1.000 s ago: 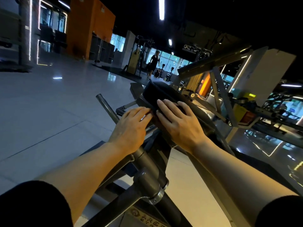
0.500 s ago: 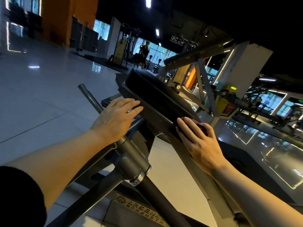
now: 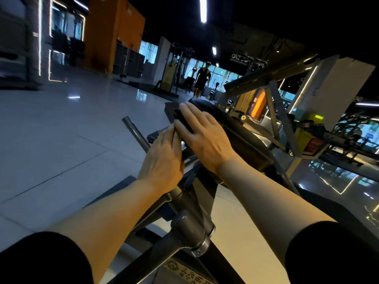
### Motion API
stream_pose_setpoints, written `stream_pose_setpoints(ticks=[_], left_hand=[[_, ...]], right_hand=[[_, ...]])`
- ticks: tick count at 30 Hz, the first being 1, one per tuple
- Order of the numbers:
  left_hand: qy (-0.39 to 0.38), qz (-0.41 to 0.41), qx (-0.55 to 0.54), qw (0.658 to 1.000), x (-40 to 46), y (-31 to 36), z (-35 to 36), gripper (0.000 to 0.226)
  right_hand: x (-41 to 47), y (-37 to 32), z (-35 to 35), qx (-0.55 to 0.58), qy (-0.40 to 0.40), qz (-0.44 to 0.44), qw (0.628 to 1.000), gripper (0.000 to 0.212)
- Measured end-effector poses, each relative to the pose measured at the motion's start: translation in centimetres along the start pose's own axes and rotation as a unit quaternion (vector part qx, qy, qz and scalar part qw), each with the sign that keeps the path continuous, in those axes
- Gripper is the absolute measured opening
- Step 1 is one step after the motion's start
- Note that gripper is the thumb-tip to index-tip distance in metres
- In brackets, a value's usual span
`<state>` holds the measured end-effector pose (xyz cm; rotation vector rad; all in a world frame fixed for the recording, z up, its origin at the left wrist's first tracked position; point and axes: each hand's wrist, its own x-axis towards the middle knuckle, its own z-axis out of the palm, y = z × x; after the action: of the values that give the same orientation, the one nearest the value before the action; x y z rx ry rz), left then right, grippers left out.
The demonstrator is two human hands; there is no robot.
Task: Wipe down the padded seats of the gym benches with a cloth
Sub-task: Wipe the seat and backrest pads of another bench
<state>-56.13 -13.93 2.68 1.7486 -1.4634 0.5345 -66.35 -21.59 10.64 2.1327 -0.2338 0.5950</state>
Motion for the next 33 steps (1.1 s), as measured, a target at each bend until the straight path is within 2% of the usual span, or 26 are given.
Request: stream_pose_setpoints(ticks=[4,10,15,22,26,30,33], left_hand=[[-0.005,0.002,0.002,1.0,0.0,-0.2,0.0,0.068],[-0.001,0.118,0.028,0.993,0.1,-0.4,0.0,0.047],[-0.014,0.154,0.056,0.986,0.3,-0.8,0.5,0.051],[-0.032,0.196,0.09,0.976,0.5,-0.5,0.3,0.052],[-0.035,0.233,0.115,0.965,0.6,-0.3,0.4,0.054],[-0.038,0.249,0.13,0.959,0.8,-0.6,1.0,0.06],[-0.039,0.264,0.135,0.954,0.9,-0.7,1.1,0.066]], right_hand=[[0.4,-0.7,0.5,-0.024,-0.036,0.028,0.999,0.044],[-4.5,0.7,0.1,-0.028,-0.052,0.023,0.998,0.045],[-9.6,2.4,-0.6,-0.024,-0.065,0.015,0.997,0.043],[-16.4,3.6,-1.3,-0.024,-0.059,0.048,0.997,0.048],[-19.8,3.9,-1.1,-0.014,-0.032,0.068,0.997,0.045],[-17.8,3.6,-0.2,0.017,0.043,0.072,0.996,0.053],[-14.0,3.4,0.4,-0.017,0.022,0.056,0.998,0.057]])
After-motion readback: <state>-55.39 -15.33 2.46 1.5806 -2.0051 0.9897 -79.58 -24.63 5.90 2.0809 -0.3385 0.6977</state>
